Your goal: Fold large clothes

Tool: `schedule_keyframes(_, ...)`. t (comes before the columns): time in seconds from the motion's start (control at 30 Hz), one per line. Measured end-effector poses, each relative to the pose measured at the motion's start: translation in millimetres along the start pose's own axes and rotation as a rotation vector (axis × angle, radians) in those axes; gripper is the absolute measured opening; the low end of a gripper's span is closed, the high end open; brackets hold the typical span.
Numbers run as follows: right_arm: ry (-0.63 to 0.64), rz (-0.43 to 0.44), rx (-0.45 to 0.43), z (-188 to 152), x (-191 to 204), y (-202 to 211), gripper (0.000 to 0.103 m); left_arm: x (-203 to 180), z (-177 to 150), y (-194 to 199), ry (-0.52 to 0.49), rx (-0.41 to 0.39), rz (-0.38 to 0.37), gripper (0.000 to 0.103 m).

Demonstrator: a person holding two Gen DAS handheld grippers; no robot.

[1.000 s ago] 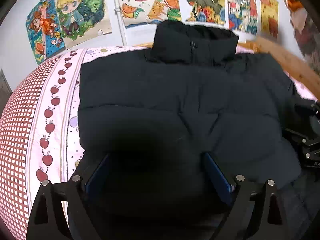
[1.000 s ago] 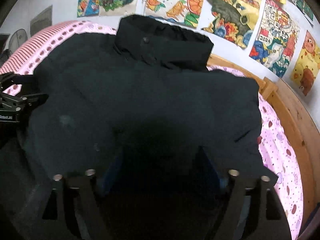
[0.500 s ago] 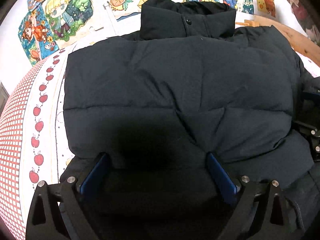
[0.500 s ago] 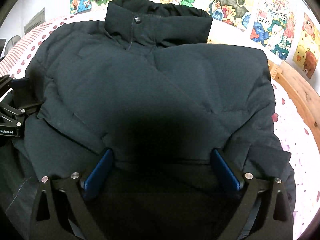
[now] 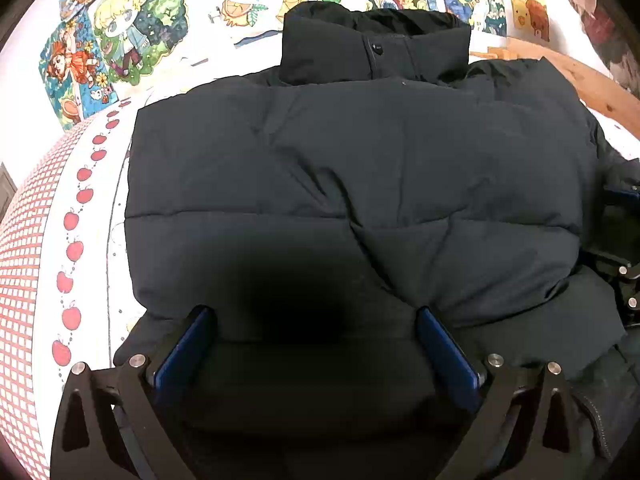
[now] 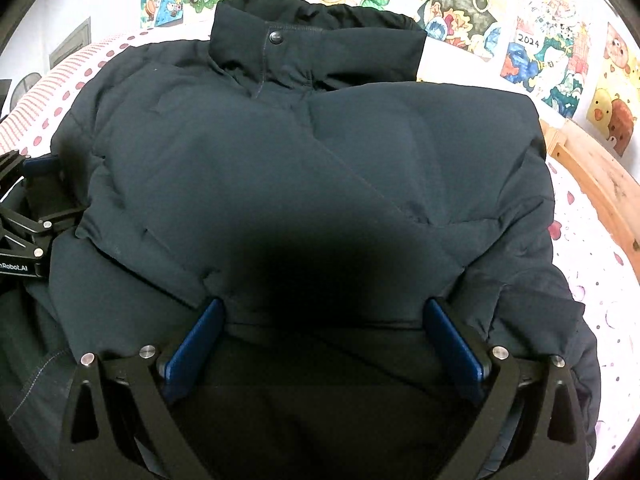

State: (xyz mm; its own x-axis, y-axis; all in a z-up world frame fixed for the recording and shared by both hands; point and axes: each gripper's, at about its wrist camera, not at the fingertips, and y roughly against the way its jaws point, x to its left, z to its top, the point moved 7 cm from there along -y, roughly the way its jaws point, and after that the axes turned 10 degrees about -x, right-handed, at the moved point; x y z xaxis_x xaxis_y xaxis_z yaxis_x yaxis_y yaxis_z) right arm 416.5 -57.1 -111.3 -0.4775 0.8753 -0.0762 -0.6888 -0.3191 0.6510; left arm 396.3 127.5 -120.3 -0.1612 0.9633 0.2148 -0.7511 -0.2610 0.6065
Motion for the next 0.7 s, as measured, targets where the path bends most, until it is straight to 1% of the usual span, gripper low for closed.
schedule_keyframes(0.1, -0.014, 0.014, -0.005, 4.8, -2.0, 6.5, 0.099, 3.9, 4.3, 4.1, 0.019, -0.003, -0.028, 0.102)
schedule_keyframes(0.17, -0.041, 0.028, -0.041, 13.5, -6.3, 16.8, 0.099, 7.8, 9.4, 10.9, 0.040, -0.013, -0.055, 0.102)
schedule_keyframes(0.27, -0.109, 0.043, -0.120, 31.6, -22.4, 38.0, 0.099, 15.4, 24.8, 20.9, 0.061, -0.030, -0.092, 0.102)
schedule_keyframes(0.37, -0.143, 0.013, -0.172, 54.9, -44.0, 48.2, 0.099, 25.1, 55.8, 26.8, 0.065, -0.066, -0.067, 0.102)
schedule_keyframes(0.47, -0.210, -0.022, -0.235, 86.9, -70.2, 48.6, 0.099, 37.8, 100.3, 23.9, 0.125, -0.115, -0.039, 0.102)
schedule_keyframes(0.5, -0.257, -0.031, -0.265, 101.0, -80.8, 46.5, 0.099, 43.5, 118.2, 19.9, 0.150, -0.129, -0.037, 0.102)
schedule_keyframes(0.53, -0.315, -0.019, -0.300, 115.7, -90.7, 43.1, 0.099, 49.1, 136.2, 14.3, 0.176, -0.147, -0.031, 0.102)
schedule_keyframes(0.6, -0.416, 0.005, -0.335, 138.1, -104.8, 31.2, 0.099, 60.3, 164.2, 2.9, 0.219, -0.192, 0.002, 0.102)
schedule_keyframes(0.63, -0.463, 0.019, -0.338, 149.9, -111.3, 20.3, 0.099, 64.1, 172.9, -1.9, 0.232, -0.213, 0.018, 0.102)
schedule_keyframes(0.7, -0.516, 0.035, -0.349, 166.2, -119.0, 1.2, 0.099, 71.4, 190.2, -18.4, 0.248, -0.244, 0.041, 0.102)
